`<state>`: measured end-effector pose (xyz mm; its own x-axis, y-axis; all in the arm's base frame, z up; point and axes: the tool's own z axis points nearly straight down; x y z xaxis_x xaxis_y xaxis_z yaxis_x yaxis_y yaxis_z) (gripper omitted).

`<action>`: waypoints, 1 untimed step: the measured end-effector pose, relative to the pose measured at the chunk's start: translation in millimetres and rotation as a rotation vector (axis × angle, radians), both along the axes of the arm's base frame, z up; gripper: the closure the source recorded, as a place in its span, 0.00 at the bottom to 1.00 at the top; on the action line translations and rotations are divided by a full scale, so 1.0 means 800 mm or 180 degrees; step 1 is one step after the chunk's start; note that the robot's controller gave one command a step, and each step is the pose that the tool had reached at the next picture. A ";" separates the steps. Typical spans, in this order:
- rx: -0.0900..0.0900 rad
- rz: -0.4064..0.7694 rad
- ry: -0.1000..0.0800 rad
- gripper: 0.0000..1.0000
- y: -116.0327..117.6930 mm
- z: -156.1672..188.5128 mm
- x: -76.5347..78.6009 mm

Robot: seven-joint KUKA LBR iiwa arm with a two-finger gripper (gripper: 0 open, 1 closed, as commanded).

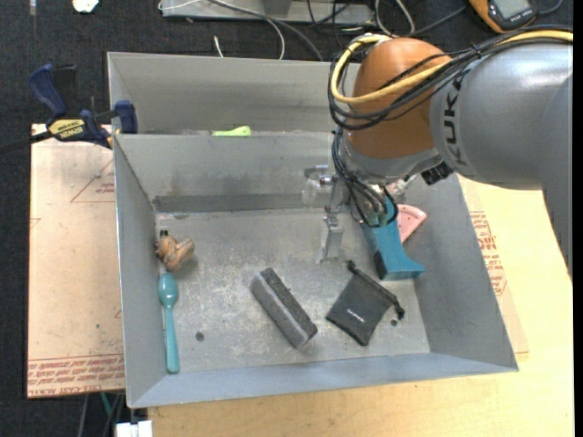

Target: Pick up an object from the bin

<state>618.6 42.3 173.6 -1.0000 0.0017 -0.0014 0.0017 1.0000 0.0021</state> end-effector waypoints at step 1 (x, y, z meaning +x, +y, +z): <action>0.0000 0.0000 0.0000 0.00 0.000 0.000 0.000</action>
Offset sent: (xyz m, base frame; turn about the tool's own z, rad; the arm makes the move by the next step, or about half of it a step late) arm -0.0535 -0.0502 -0.0409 -0.1481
